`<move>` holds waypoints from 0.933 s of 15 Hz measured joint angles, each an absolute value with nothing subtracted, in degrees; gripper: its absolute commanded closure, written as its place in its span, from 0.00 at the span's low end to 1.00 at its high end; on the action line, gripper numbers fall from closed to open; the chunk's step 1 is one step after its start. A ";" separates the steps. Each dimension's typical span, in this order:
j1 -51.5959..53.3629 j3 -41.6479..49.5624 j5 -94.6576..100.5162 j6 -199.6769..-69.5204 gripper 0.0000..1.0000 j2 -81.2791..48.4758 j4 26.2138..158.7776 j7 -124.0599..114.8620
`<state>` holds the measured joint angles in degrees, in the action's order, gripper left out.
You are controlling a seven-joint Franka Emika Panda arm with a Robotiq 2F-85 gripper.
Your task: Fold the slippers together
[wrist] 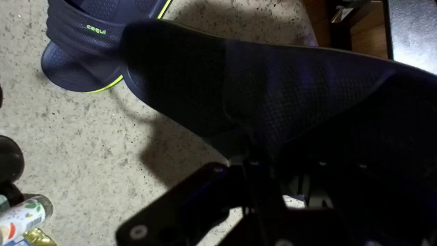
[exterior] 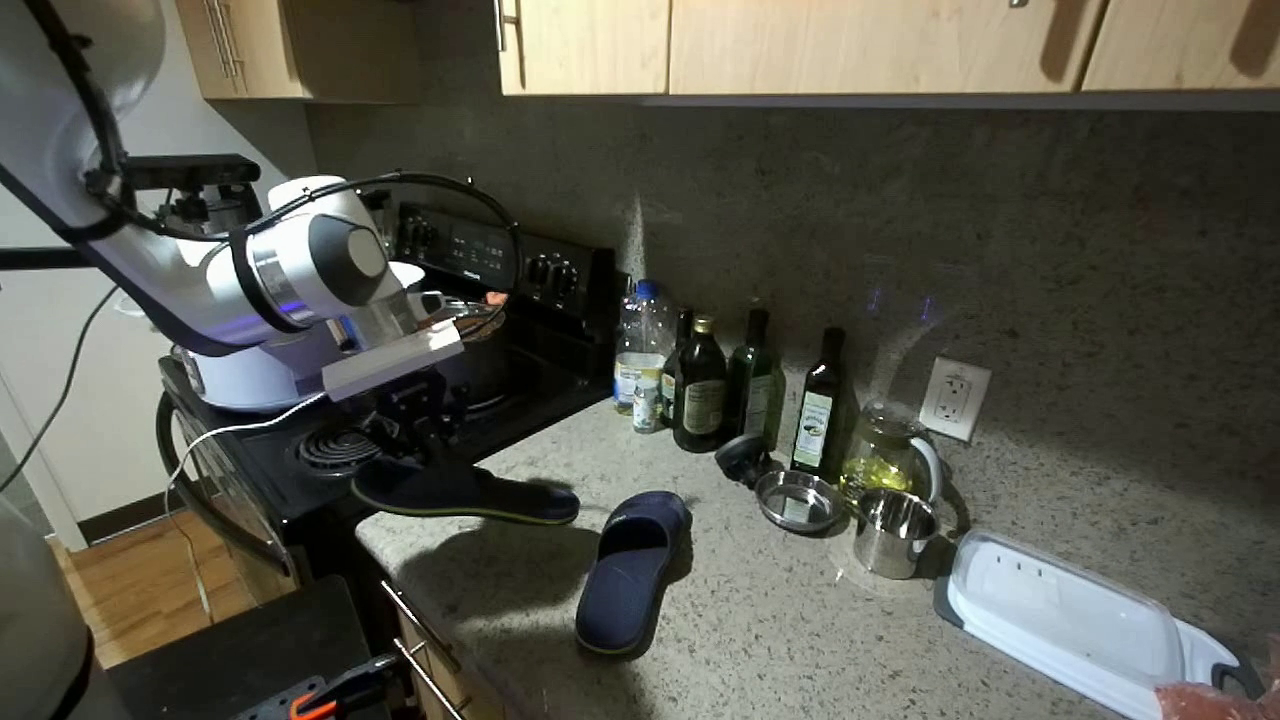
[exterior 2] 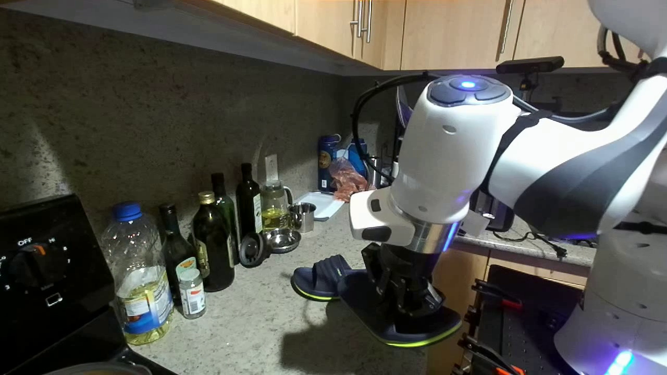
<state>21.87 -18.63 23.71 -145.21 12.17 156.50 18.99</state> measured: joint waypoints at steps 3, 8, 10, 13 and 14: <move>23.14 -16.27 17.34 -144.18 0.96 13.10 156.57 31.59; 23.73 -12.77 11.98 -140.34 0.82 13.16 155.75 46.73; 23.73 -12.63 11.96 -140.15 0.82 13.16 155.64 47.14; 23.75 -12.66 11.96 -140.13 0.96 13.16 155.64 47.14; 23.72 -12.70 11.96 -140.14 0.96 13.09 155.64 47.14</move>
<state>23.72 -12.70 11.96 -140.14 13.09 155.64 47.14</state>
